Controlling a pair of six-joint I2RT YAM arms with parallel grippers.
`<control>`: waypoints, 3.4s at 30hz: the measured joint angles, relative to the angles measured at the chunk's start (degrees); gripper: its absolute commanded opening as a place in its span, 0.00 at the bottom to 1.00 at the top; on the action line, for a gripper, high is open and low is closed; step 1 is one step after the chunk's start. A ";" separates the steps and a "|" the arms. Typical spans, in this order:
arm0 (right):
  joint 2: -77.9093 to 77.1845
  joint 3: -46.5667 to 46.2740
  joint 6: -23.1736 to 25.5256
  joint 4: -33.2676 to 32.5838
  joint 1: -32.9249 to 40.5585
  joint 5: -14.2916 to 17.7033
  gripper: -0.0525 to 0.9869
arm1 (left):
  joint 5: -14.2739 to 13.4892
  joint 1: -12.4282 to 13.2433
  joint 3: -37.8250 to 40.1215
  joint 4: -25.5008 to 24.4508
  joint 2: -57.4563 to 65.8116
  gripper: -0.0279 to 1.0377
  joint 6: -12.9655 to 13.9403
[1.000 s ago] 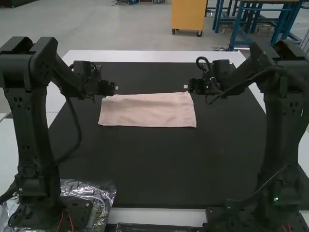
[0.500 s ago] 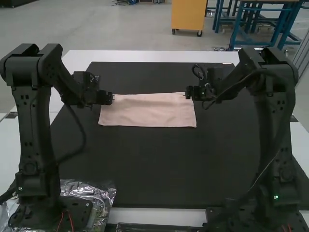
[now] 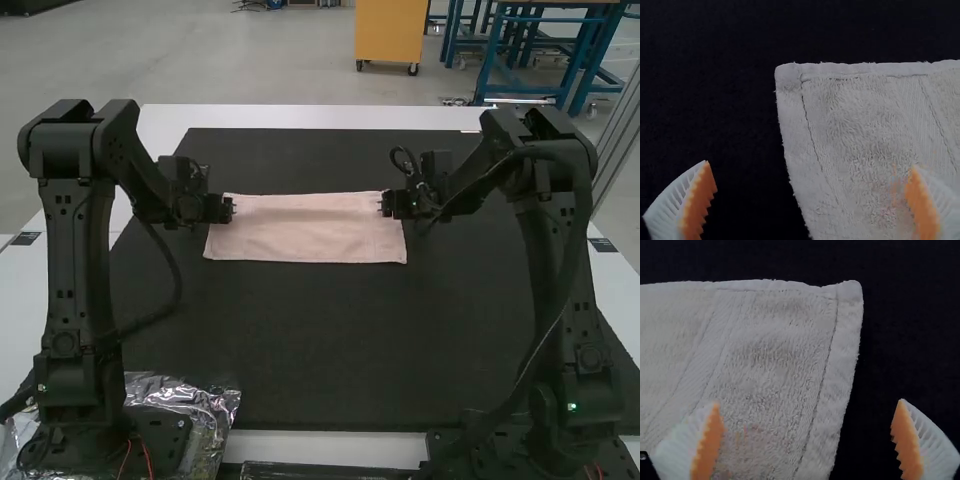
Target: Fold the towel.
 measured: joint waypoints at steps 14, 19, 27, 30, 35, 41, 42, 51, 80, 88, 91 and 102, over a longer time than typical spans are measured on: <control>0.81 1.22 -1.09 -0.57 -0.37 -0.26 0.03 | 2.43 0.37 0.37 2.10 1.01 0.04 0.35; -0.42 1.22 0.02 -2.84 -0.37 -1.18 0.03 | 3.52 0.63 2.03 -0.17 0.72 0.04 0.33; -5.46 0.72 1.42 -4.17 -1.49 -3.19 0.03 | 5.84 0.70 2.91 -3.76 -5.46 0.04 0.15; -8.52 -1.18 1.84 -4.11 -2.40 -4.02 0.03 | 6.73 0.72 2.99 -6.05 -7.45 0.04 0.13; -12.20 -5.42 2.14 -4.11 -3.54 -5.53 0.03 | 7.98 0.74 2.73 -8.66 -8.81 0.04 0.15; -15.67 -10.75 2.27 -4.20 -4.55 -7.39 0.03 | 8.72 0.74 -0.55 -8.87 -12.20 0.04 0.17; -16.24 -11.56 2.27 -4.17 -4.76 -7.65 0.03 | 8.83 0.74 -1.14 -9.05 -12.83 0.04 0.17; -23.21 -19.78 2.03 -4.09 -6.03 -10.05 0.03 | 9.27 0.74 -8.24 -10.36 -18.29 0.04 0.76; -26.56 -34.71 4.66 1.46 -6.91 -11.04 0.91 | 8.83 3.82 -28.26 1.29 -23.82 0.94 1.79; -26.56 -33.22 4.90 1.77 -5.42 -9.62 0.91 | 8.87 5.92 -26.91 1.03 -23.82 0.94 0.33; -26.56 -33.24 4.83 2.27 -4.42 -8.96 0.91 | 8.85 5.92 -26.77 1.01 -23.80 0.94 0.13; -23.17 -33.22 4.17 4.00 -2.89 -6.97 0.91 | 8.85 5.88 -26.77 1.03 -23.80 0.94 0.09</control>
